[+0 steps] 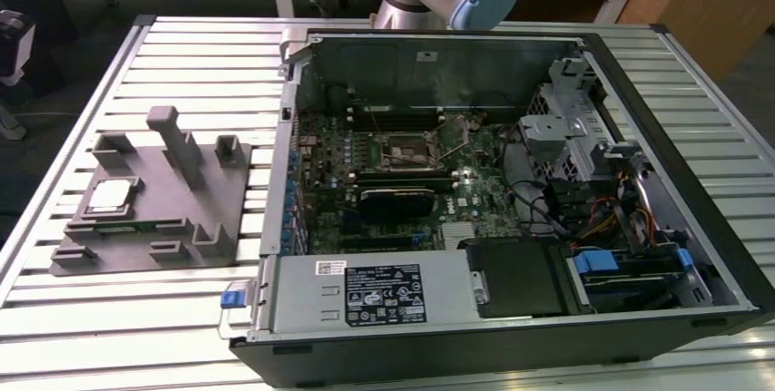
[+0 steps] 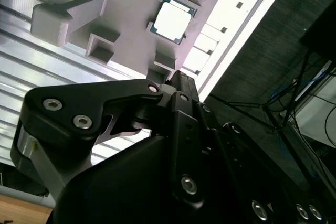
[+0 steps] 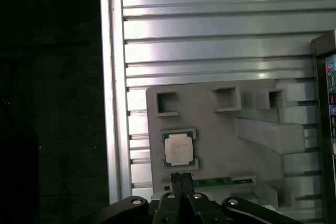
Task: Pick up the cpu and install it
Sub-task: 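Pick up the cpu and move it towards the insertion slot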
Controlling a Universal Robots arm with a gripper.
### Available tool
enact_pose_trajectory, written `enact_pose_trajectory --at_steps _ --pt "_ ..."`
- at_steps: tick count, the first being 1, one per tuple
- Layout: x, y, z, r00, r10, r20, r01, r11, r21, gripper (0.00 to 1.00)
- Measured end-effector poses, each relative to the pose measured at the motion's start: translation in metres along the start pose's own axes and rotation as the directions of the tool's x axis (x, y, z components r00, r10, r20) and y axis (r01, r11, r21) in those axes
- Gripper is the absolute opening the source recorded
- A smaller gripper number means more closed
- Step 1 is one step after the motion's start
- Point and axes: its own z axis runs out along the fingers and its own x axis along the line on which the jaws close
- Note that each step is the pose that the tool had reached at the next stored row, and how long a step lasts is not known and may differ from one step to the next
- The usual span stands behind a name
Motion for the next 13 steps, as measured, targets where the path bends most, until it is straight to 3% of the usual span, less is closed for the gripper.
enact_pose_trajectory --at_steps 13 --pt "0.0002 -0.0003 0.0072 1.0000 0.000 -0.0001 0.000 1.0000 0.0000 0.11"
